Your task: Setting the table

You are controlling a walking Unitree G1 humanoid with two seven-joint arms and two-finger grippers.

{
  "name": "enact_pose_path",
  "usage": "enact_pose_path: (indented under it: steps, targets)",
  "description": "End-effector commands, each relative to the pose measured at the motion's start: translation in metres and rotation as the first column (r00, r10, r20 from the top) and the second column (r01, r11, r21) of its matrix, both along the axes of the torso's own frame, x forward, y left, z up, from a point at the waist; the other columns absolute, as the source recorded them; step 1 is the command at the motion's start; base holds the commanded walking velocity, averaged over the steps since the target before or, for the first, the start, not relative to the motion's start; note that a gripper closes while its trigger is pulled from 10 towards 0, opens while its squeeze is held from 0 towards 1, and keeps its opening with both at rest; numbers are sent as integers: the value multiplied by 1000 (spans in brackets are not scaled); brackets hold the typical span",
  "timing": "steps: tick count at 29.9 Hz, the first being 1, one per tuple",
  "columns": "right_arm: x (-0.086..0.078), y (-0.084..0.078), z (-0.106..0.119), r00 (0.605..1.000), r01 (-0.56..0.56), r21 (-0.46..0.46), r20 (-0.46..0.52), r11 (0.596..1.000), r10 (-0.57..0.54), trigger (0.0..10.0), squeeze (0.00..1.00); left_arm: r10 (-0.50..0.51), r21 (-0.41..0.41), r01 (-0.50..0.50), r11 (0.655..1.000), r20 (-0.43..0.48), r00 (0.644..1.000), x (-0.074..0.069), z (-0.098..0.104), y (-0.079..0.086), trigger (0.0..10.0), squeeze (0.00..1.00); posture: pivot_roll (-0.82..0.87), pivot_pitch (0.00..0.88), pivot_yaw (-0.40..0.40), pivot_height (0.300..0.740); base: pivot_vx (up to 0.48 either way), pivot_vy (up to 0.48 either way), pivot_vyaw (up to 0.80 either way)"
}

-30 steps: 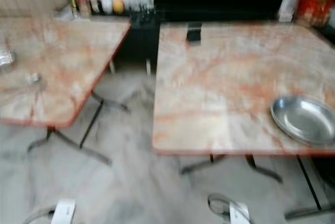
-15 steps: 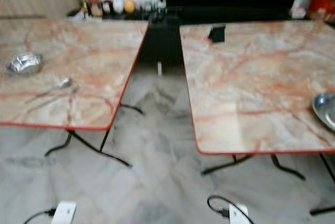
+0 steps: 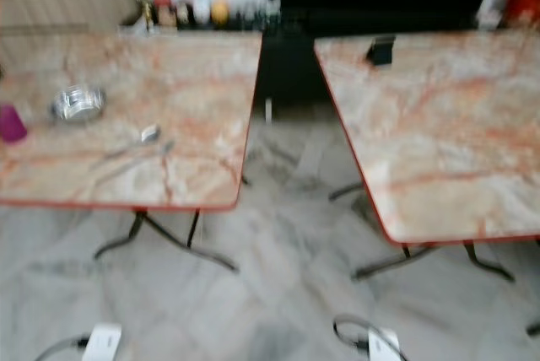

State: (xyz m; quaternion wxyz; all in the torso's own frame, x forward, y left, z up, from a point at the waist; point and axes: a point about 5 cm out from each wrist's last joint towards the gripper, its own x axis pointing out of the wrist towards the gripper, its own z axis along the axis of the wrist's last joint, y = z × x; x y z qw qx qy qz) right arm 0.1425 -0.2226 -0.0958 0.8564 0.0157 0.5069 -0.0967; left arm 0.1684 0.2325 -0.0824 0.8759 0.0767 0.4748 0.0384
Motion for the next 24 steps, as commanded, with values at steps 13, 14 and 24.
enact_pose_path:
  steps: [13,14,24]
  targets:
    - [3,7,0,1000,-12,15,13,1000,12,10000,0,-12,23,13,1000,-37,999,-13,-3,8,10000,0,36,0,-8,740,0,378,0]
    - [3,7,0,1000,-12,14,13,1000,12,10000,0,-12,23,13,1000,-36,999,-13,-3,8,10000,0,36,0,-8,740,0,375,0]
    - [2,8,-1,1000,-10,15,12,1000,10,10000,0,-21,29,22,999,-44,999,-16,-4,9,10000,0,29,0,0,740,0,376,0]
